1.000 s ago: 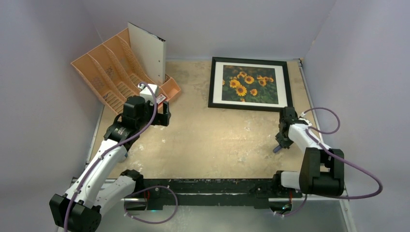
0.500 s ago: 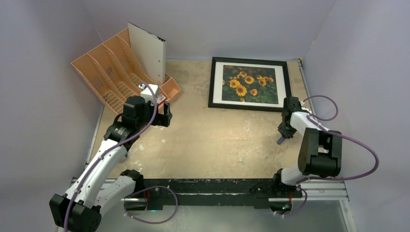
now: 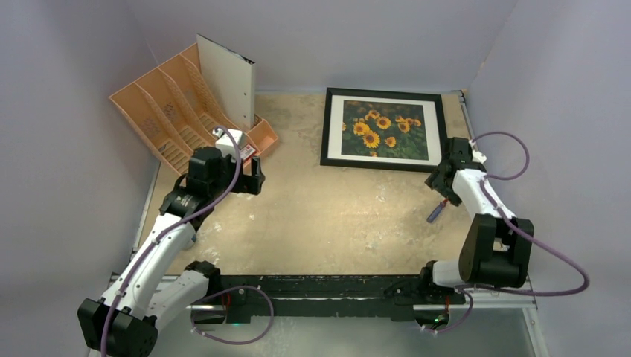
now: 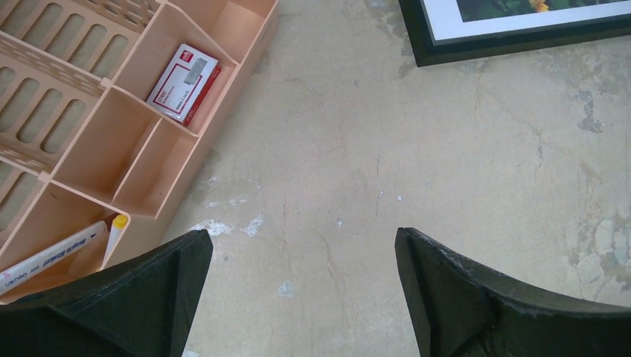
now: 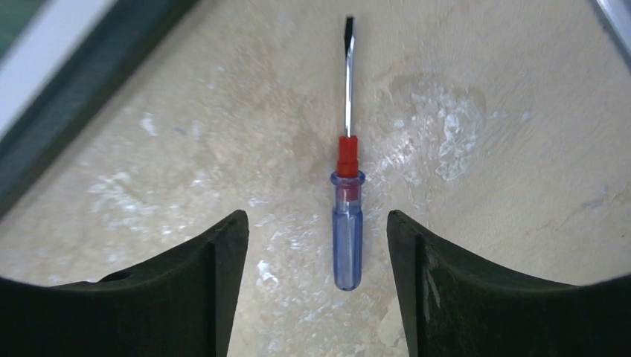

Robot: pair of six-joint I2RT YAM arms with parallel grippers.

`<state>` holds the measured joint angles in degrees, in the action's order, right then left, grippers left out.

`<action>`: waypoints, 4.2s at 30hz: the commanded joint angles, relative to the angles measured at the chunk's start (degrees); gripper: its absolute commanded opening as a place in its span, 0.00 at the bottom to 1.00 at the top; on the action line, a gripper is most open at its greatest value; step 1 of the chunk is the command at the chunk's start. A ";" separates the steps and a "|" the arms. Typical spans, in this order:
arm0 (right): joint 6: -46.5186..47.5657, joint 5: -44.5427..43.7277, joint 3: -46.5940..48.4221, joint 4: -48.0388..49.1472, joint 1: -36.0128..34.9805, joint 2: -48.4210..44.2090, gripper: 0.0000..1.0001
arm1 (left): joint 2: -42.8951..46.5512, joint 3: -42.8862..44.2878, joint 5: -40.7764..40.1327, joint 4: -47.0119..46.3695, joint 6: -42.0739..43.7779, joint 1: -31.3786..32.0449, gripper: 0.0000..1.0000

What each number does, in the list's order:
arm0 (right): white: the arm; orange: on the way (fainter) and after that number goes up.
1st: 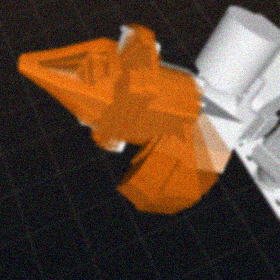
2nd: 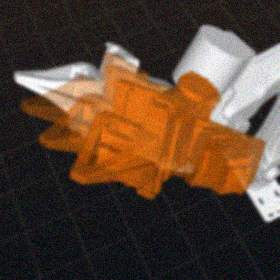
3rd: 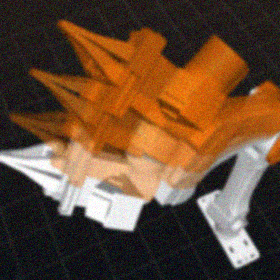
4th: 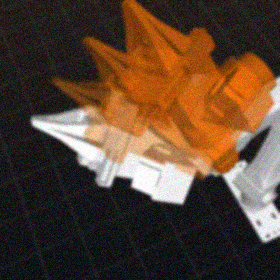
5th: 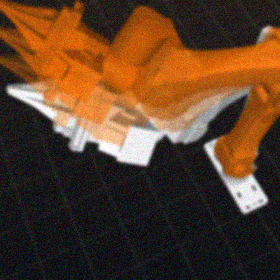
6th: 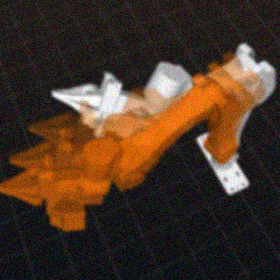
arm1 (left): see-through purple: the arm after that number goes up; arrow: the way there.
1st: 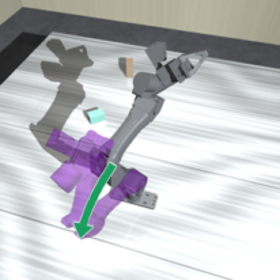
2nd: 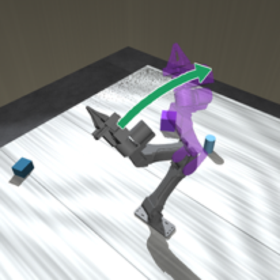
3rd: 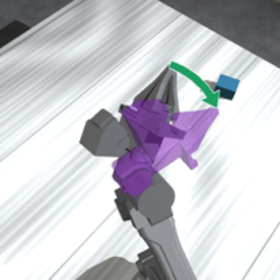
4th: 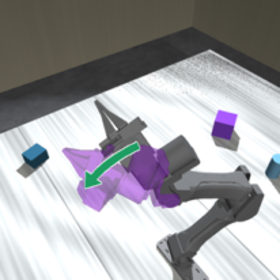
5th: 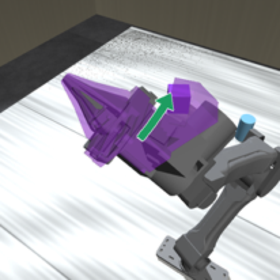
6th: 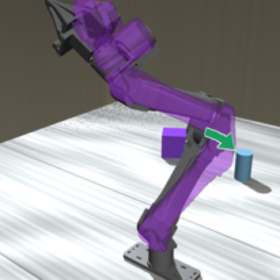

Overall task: Take the photo out of the frame
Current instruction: Move the screwdriver to the center of the board, then move the photo frame to the center of the board.

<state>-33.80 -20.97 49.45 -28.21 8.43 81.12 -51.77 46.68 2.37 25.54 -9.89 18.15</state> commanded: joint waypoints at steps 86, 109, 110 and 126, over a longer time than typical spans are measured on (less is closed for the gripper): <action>22.21 5.68 14.62 21.45 -62.36 21.75 0.16 | 6.64 1.41 -9.13 -0.50 -2.35 -6.75 1.00; 10.85 4.98 -7.79 22.24 -83.77 5.55 0.20 | 0.80 1.47 -3.23 0.42 -2.11 -6.81 1.00; 9.51 4.05 -8.78 22.37 -84.99 4.43 0.21 | 0.31 1.96 -3.48 1.20 -2.49 -6.81 1.00; -18.33 -18.06 -11.23 0.79 -85.39 -24.33 0.69 | -1.07 -2.77 8.45 -6.53 -8.41 -6.81 1.00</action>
<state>-38.02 -26.48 37.30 -15.84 -77.36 62.08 -49.67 44.97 0.54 23.75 -15.55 11.64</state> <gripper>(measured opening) 0.641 0.998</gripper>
